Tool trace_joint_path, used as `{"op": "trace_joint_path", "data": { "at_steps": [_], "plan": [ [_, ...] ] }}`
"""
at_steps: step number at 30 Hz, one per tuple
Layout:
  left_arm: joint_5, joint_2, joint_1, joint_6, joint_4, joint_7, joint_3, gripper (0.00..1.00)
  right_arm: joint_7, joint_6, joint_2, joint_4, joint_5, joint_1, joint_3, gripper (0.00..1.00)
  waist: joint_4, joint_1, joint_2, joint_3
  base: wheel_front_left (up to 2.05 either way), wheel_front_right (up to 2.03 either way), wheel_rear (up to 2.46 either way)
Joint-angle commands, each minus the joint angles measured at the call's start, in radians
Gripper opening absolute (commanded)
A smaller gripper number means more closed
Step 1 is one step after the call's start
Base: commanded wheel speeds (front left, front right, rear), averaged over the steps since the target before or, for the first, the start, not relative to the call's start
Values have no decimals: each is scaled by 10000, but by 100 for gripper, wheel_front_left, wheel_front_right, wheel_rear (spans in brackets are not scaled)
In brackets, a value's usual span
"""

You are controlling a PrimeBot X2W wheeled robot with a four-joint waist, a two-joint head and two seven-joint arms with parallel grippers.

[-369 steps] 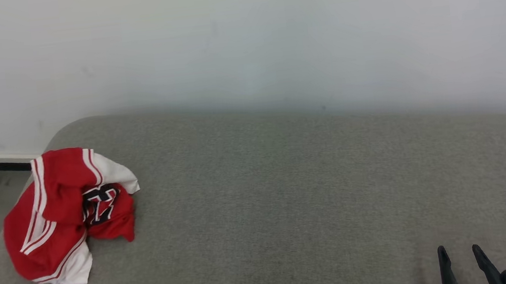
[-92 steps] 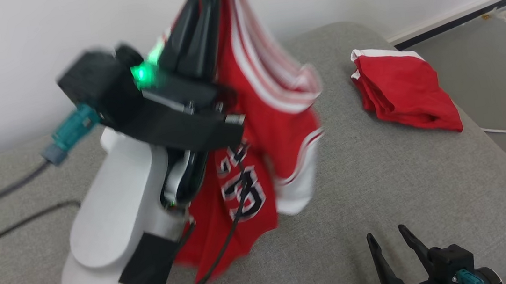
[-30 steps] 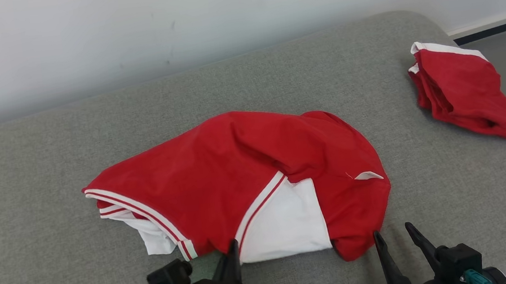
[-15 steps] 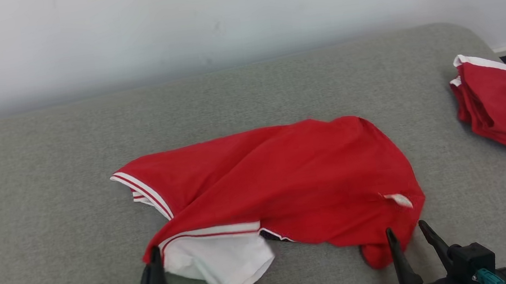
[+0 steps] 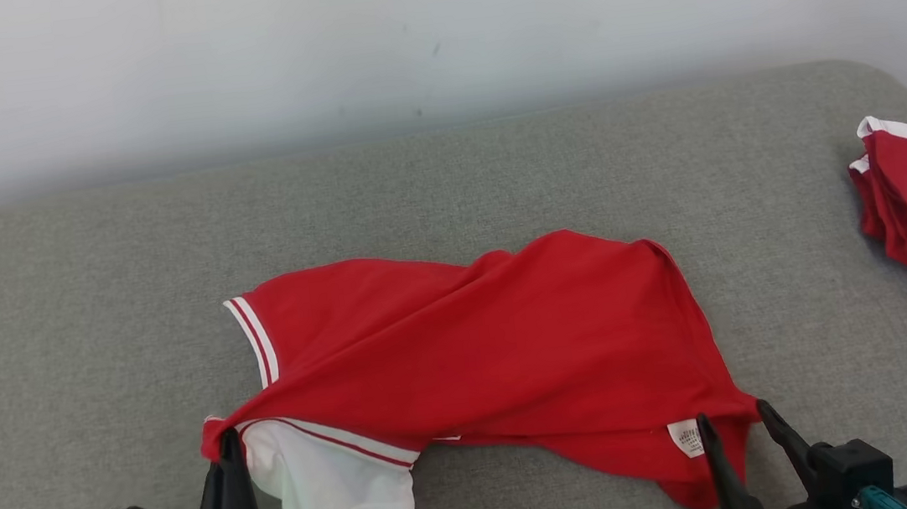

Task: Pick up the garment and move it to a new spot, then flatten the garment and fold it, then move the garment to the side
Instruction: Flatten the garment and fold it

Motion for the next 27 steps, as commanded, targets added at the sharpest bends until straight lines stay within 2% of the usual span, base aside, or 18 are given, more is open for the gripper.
{"op": "trace_joint_path", "data": {
  "at_steps": [1, 5, 8, 10, 14, 15, 16, 18, 21, 24, 27],
  "plan": [
    [75, 73, 250, 93, -230, 61, 19, 0, -9, -24, -18, -31, -45, 89, -11, 100, 61, 0, -1, -39, 0, 0, 0],
    [145, 562, 767, 795, -2169, 771, -108, 0, -20, -24, -9, -85, -33, 212, -126, 100, 214, 0, -1, -32, 0, 0, 0],
    [258, 842, 932, 1161, -3286, 1353, -370, 0, -15, -24, -12, -93, -31, 145, -129, 100, 231, 0, -1, -7, 0, 0, 0],
    [452, 949, 552, 1320, -2965, 1667, -588, 0, -5, -24, 10, -100, -20, 17, -37, 100, 189, 0, -1, 74, 0, 0, 0],
    [712, 744, -532, 993, -678, 1836, -953, 0, -47, -24, 19, -33, 46, -80, 68, 100, 124, 0, -1, 186, 0, 0, 0],
    [741, 611, -810, 883, 14, 1728, -955, 33, -60, -24, 19, -11, 63, -105, 85, 100, 118, 0, -1, 199, 0, 0, 0],
    [772, 521, -1049, 809, 616, 1597, -929, 100, -63, -24, 20, 3, 69, -134, 98, 100, 102, 0, -1, 205, 0, 0, 0],
    [766, 331, -1338, 611, 1688, 1398, -915, 100, -58, -24, 19, 48, 64, -180, 143, 100, 56, 0, -1, 199, 0, 0, 0],
    [512, 182, -1379, 226, 2436, 929, -660, 100, -86, -24, -9, 58, 70, -152, 104, 100, 46, 0, -1, 154, 0, 0, 0],
    [282, 367, -891, -40, 2697, 551, -342, 100, -75, -24, -5, 59, 50, -33, 34, 100, 95, 0, -1, 90, 0, 0, 0],
    [254, 521, -338, -144, 2365, 355, -180, 100, -56, -24, -4, 15, 24, 87, -109, 100, 230, 0, -1, 9, 0, 0, 0]
  ]
}}
